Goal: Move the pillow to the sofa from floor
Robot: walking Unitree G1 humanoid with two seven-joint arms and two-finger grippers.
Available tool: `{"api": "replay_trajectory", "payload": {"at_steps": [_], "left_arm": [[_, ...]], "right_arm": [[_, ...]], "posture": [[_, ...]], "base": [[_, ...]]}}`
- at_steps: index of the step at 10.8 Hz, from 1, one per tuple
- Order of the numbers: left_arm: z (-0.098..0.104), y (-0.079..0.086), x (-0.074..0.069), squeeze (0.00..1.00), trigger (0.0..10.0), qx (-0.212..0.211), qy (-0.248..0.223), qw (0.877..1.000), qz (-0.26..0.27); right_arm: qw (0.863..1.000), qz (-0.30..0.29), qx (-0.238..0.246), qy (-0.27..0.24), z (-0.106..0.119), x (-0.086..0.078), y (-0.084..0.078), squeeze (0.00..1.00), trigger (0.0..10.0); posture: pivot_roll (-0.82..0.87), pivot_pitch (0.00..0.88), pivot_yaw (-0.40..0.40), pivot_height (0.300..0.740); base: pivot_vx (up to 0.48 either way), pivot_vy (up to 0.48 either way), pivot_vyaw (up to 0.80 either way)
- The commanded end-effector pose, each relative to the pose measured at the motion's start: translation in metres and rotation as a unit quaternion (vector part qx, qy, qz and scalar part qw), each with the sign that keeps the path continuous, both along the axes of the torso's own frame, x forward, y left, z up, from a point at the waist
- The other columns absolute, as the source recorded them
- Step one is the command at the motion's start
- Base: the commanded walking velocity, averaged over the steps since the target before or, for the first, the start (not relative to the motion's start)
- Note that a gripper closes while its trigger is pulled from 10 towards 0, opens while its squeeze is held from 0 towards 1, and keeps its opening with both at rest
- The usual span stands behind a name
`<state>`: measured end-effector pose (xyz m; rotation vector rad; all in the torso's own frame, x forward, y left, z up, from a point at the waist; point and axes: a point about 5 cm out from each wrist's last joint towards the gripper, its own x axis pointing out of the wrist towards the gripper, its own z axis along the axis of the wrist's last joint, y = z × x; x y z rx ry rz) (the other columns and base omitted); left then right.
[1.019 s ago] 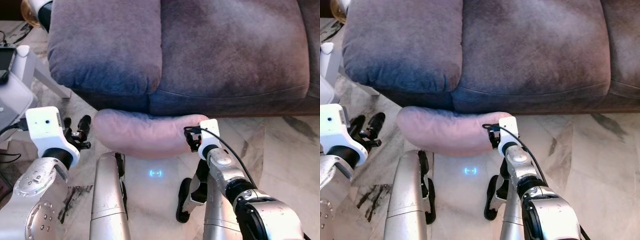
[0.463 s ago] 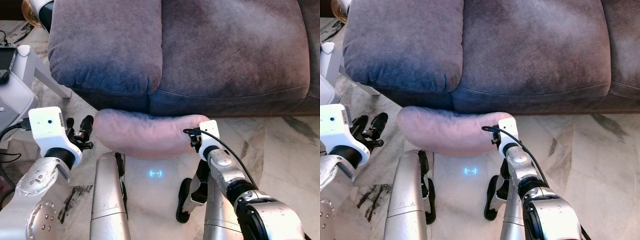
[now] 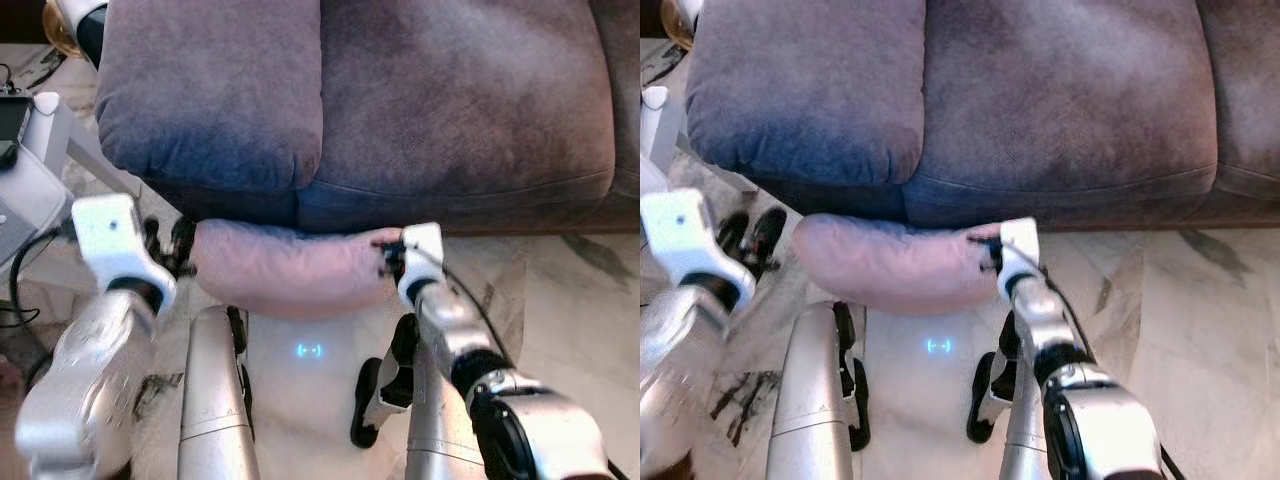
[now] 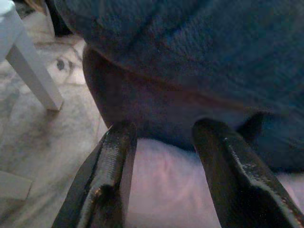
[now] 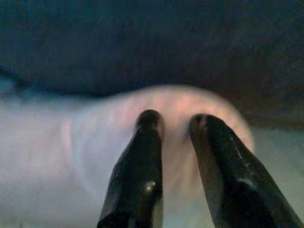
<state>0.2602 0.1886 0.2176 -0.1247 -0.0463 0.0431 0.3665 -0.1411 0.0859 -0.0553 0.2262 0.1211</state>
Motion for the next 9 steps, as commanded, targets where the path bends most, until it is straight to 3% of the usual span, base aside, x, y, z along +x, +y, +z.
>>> {"api": "replay_trajectory", "payload": {"at_steps": [1, 3, 4, 5, 7, 9], "left_arm": [[-0.006, 0.000, 0.003, 0.00, 10.0, 0.001, 0.003, 1.000, 0.004], [-0.010, -0.002, 0.017, 0.00, 10.0, -0.001, -0.005, 1.000, -0.002], [-0.012, -0.002, 0.021, 0.00, 10.0, -0.001, -0.006, 1.000, -0.002], [-0.013, -0.003, 0.023, 0.00, 10.0, 0.002, -0.007, 1.000, -0.006], [-0.018, -0.003, 0.028, 0.00, 10.0, 0.005, -0.009, 1.000, -0.006], [-0.020, -0.005, 0.028, 0.00, 10.0, 0.009, -0.010, 1.000, -0.011]], "right_arm": [[0.999, -0.027, 0.020, -0.011, 0.001, -0.001, -0.010, 0.00, 10.0], [0.998, -0.048, 0.019, -0.027, 0.003, -0.002, -0.023, 0.00, 10.0], [0.997, -0.064, 0.029, -0.016, -0.003, -0.006, -0.032, 0.79, 10.0], [0.995, -0.080, 0.052, 0.010, -0.013, -0.012, -0.038, 1.00, 10.0], [0.994, -0.059, 0.082, 0.032, -0.017, -0.012, -0.029, 1.00, 10.0], [0.995, -0.047, 0.074, 0.040, -0.019, -0.012, -0.024, 1.00, 10.0]], "posture": [[0.23, 0.311, -0.052, 0.526], [0.20, 0.264, -0.055, 0.526], [0.19, 0.256, -0.052, 0.526], [0.19, 0.257, -0.048, 0.526], [0.20, 0.270, -0.041, 0.526], [0.20, 0.277, -0.036, 0.526]], "base": [[0.000, 0.000, 0.00], [0.000, 0.000, 0.00], [0.000, 0.000, 0.00], [0.000, 0.000, 0.00], [0.000, 0.000, 0.00], [0.000, 0.000, 0.00]]}}
